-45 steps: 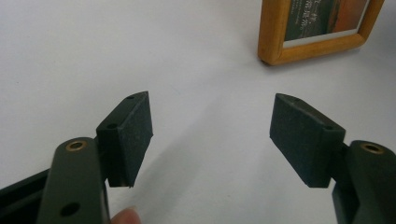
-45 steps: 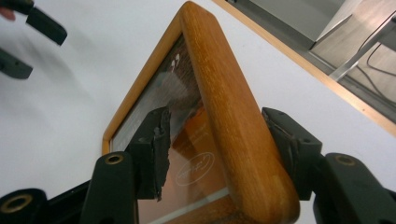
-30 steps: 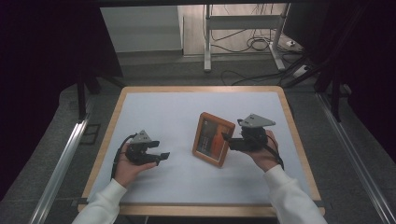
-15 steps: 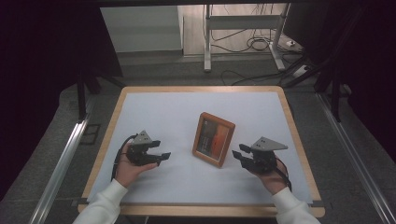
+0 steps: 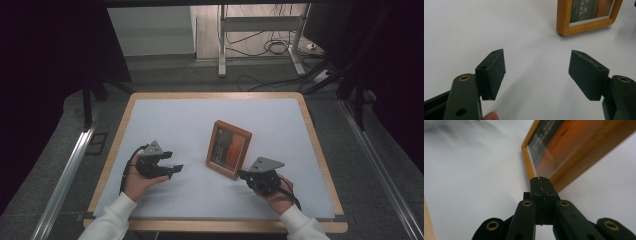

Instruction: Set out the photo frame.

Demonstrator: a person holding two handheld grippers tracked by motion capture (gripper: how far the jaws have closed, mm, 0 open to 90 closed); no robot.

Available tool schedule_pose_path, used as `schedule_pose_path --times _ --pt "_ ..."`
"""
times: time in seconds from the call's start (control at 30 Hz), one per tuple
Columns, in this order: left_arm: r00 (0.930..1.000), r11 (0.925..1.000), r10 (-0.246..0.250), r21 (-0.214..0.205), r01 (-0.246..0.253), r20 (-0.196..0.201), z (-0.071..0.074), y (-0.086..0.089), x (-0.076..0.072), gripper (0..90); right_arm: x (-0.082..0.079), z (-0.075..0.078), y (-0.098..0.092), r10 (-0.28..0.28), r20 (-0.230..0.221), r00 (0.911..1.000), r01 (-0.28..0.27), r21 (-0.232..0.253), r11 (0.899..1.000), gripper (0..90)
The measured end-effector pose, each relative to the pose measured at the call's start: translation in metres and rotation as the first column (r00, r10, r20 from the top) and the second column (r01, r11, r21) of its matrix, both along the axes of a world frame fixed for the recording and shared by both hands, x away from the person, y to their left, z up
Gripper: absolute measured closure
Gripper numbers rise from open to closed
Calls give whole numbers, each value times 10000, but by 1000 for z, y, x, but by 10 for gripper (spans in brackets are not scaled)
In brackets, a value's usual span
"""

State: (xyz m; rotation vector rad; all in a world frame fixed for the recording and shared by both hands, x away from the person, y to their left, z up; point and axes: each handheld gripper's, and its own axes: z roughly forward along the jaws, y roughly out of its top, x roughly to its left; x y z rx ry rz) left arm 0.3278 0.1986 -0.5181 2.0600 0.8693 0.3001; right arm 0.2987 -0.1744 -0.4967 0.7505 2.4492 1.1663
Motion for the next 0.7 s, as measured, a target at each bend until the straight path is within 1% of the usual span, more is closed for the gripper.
schedule_pose_path --times 0.3,0.5,0.57,0.7 --pt "10000 9999 -69 81 69 -47 -1 -1 0 290 -2 -9 18 397 -129 9991 -400 -210 9990 900" --pt "9999 9999 -121 122 122 -99 -2 -2 0 290 1 -12 22 361 -141 9993 -365 -325 9988 900" --pt "9998 9997 -165 153 167 -101 -2 -2 0 290 3 -15 24 346 -184 9992 -355 -495 9981 900" --pt "9997 9997 -183 161 186 -139 -2 -2 1 289 4 -18 25 314 -203 9993 -326 -648 9974 900"
